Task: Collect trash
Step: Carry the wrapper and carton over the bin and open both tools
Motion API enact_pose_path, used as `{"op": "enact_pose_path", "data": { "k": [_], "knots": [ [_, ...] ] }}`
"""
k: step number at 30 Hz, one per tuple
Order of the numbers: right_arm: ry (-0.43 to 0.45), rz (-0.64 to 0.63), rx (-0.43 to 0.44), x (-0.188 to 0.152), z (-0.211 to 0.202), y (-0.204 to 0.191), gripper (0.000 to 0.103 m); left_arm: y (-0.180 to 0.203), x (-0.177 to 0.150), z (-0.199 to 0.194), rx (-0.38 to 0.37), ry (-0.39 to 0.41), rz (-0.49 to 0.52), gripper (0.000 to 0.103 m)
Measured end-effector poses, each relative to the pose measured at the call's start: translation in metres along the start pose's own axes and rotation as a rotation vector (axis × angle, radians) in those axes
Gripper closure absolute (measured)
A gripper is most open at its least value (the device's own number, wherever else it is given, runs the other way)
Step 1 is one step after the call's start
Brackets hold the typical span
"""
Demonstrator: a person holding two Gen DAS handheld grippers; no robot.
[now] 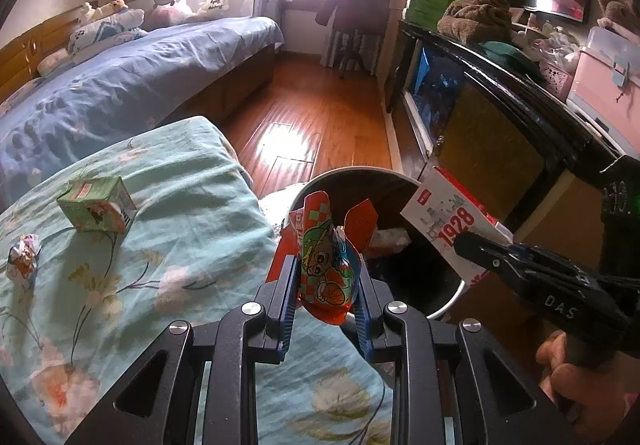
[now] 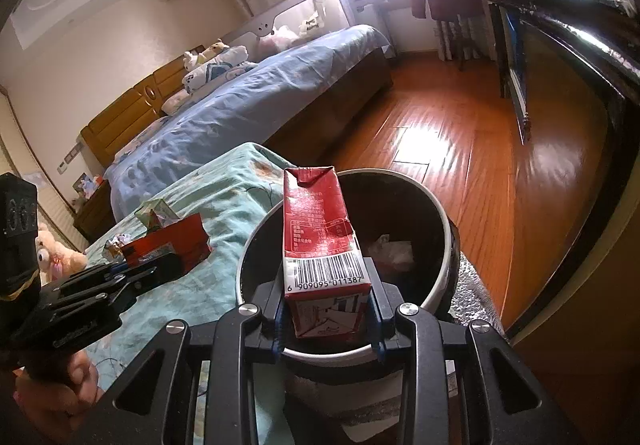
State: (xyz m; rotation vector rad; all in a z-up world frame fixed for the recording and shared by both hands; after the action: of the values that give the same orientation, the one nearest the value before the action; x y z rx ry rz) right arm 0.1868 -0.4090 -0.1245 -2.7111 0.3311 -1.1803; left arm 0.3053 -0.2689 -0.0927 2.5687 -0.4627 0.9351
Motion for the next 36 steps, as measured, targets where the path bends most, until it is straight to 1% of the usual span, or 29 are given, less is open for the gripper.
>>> {"op": "enact_pose_path", "data": {
  "k": [16, 36],
  "knots": [
    [0.000, 0.007, -0.008, 0.003, 0.001, 0.006, 0.071, 0.006, 0.004, 0.010, -0.007, -0.002, 0.016, 0.079],
    [-0.041, 0.017, -0.016, 0.006, 0.023, 0.019, 0.071, 0.017, 0.011, 0.038, 0.008, -0.037, 0.035, 0.078]
  ]
}}
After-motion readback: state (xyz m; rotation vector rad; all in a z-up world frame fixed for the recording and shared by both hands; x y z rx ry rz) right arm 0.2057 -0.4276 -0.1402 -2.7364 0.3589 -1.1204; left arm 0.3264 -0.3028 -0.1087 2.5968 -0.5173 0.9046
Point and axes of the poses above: each gripper's, at about its wrist camera, not at the fingertips, and z roughly the way its jaws point, y to its right, x to its top, the point moved 8 cm from there along z, roughly the way its jaws point, and after that the axes turned 8 degrees about -z, right-handed, at the moved point
